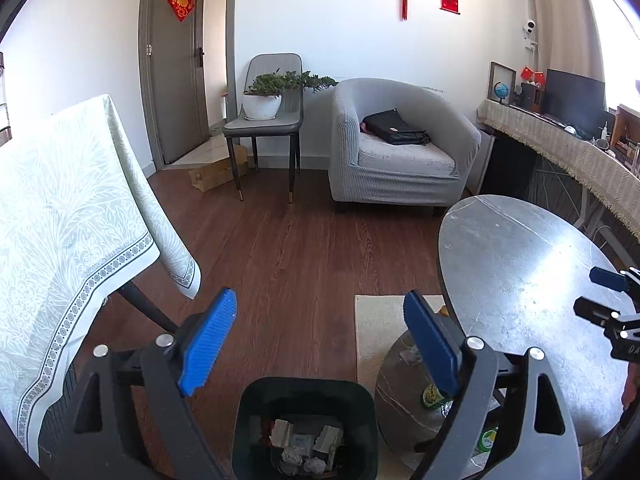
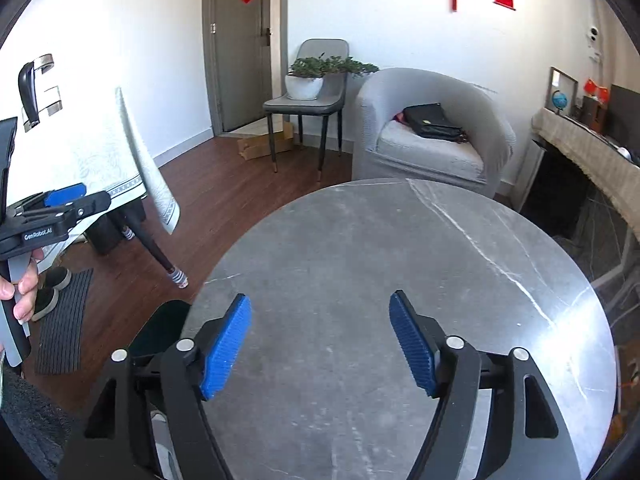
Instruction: Collect trash
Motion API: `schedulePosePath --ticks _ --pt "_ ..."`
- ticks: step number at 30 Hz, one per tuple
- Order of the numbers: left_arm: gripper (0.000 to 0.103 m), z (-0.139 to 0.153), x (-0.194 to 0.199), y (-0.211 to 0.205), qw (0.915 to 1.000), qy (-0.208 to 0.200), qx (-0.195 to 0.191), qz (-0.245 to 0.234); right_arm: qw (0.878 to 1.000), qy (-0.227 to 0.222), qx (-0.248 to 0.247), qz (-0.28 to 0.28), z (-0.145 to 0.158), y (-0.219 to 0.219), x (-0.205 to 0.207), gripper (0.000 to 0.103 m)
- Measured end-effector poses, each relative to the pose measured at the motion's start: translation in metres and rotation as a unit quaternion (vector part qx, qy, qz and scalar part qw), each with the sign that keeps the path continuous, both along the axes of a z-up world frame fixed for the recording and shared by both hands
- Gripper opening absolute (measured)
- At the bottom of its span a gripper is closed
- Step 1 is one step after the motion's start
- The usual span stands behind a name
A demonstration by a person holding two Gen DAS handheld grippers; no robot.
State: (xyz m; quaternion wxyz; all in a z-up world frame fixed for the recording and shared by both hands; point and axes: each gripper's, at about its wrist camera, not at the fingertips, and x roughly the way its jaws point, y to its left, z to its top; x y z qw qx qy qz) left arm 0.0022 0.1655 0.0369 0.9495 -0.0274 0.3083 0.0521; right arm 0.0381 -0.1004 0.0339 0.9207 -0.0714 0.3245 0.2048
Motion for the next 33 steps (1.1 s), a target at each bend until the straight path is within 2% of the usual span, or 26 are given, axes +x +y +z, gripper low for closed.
schedulePosePath --ticks 4,9,18,22,25,29,33 --pt "0.093 -0.004 0.0 -0.013 0.9999 0.01 0.001 -0.008 1.0 0.0 0.004 -0.017 0.002 -0.026 0.0 0.082" --pt "0.095 -0.007 -0.004 -0.024 0.9998 0.014 0.011 -0.007 1.0 0.007 0.006 -0.01 0.001 -0.043 -0.01 0.084" --pt "0.096 -0.006 -0.012 -0.03 0.9997 0.007 0.007 0.023 1.0 -0.005 0.03 0.002 0.011 -0.072 -0.025 0.088" --pt "0.096 -0.008 -0.014 -0.04 0.9992 0.015 0.024 0.028 0.999 0.0 0.033 0.002 0.008 -0.08 -0.021 0.088" --pt "0.096 -0.008 -0.014 -0.043 0.9995 0.02 0.01 0.022 0.999 0.005 0.042 0.01 0.007 -0.084 -0.021 0.088" --pt "0.097 -0.007 -0.015 -0.046 0.9992 0.011 0.031 0.022 0.999 0.005 0.046 0.016 0.008 -0.084 -0.021 0.088" --pt "0.097 -0.009 -0.013 -0.046 0.9992 0.017 0.03 0.02 0.999 0.009 0.045 0.019 0.006 -0.082 -0.02 0.088"
